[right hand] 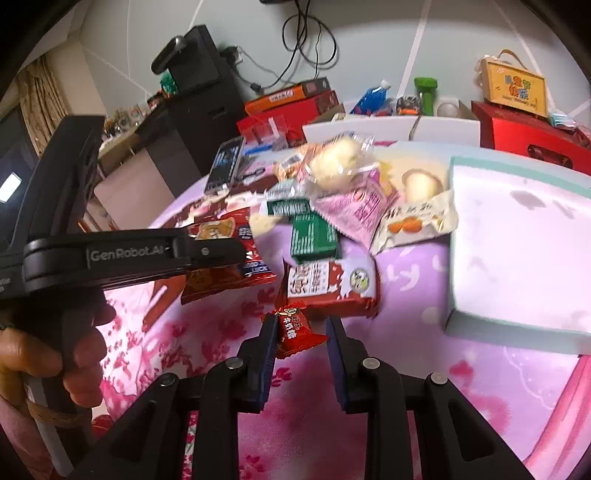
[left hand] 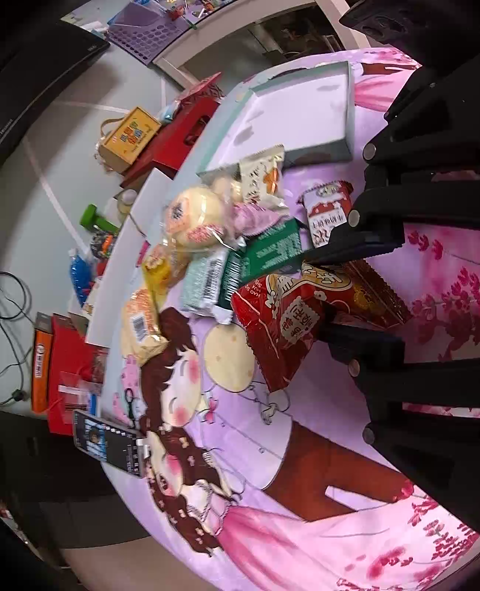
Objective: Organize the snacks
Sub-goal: 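Carry the red candy over the white tray and open the right gripper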
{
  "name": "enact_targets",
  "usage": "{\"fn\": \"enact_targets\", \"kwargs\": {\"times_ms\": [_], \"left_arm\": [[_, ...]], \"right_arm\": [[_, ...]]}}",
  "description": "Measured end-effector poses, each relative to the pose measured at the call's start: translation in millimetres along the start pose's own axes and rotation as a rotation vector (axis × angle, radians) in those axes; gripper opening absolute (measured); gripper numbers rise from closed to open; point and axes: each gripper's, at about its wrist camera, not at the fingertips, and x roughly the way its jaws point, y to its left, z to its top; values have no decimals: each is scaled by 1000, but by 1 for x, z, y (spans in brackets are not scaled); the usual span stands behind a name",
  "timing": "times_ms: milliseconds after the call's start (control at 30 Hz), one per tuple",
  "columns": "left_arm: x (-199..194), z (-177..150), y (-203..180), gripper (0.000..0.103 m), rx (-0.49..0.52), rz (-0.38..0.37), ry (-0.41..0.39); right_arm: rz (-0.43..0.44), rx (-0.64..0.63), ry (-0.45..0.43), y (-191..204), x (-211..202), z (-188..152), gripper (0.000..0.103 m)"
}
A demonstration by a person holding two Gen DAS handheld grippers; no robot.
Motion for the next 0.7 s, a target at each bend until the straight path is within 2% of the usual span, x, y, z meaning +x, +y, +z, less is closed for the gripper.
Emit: {"fn": "enact_targets", "kwargs": {"times_ms": [200, 500, 700], "left_arm": [[-9, 16, -20, 33, 39, -21, -20], [0, 49, -87, 33, 196, -68, -32], [25, 65, -147, 34, 324, -147, -2]], "right_arm": [[-16, 25, -72, -11, -20, 18, 28], [-168, 126, -176, -70, -47, 60, 29], [-290, 174, -200, -122, -64, 84, 29]]}}
